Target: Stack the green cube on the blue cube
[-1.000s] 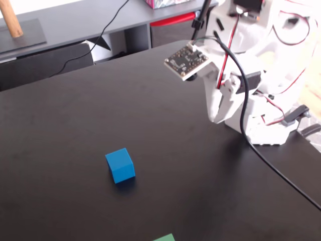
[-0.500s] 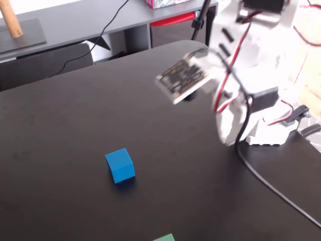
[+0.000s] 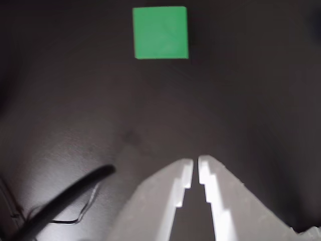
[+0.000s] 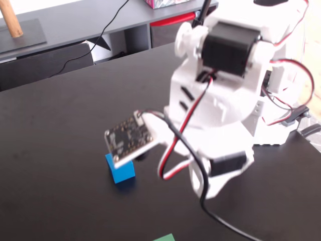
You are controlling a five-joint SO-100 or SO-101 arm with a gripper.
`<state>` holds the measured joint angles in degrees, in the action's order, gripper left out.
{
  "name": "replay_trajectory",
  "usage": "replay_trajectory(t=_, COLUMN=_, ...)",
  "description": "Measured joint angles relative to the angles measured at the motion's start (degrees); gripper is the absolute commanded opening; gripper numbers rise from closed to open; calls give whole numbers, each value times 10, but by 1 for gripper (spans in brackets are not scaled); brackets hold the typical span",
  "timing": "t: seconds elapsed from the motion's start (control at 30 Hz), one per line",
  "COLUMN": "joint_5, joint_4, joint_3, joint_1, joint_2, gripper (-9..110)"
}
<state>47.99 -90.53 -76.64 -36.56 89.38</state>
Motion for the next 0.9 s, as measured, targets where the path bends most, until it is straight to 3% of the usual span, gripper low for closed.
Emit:
replay_trajectory(t=0.37, joint_5=-9, joint_4=32, joint_3=118, joint_1=-33, joint_2=-120, gripper=0)
replay_trajectory(t=0.7, joint_5=69, joint_4=20, joint_3=224, joint_1=7, joint_2=-229, gripper=1)
replay_trajectory(t=0.77, joint_5=78, joint_4=4, joint_3=230, joint_1=18, joint_2=-229, gripper=7)
replay_trajectory(t=0.9, joint_5=81, joint_4=-25, joint_3=231, joint_1=34, joint_2=-229, gripper=32)
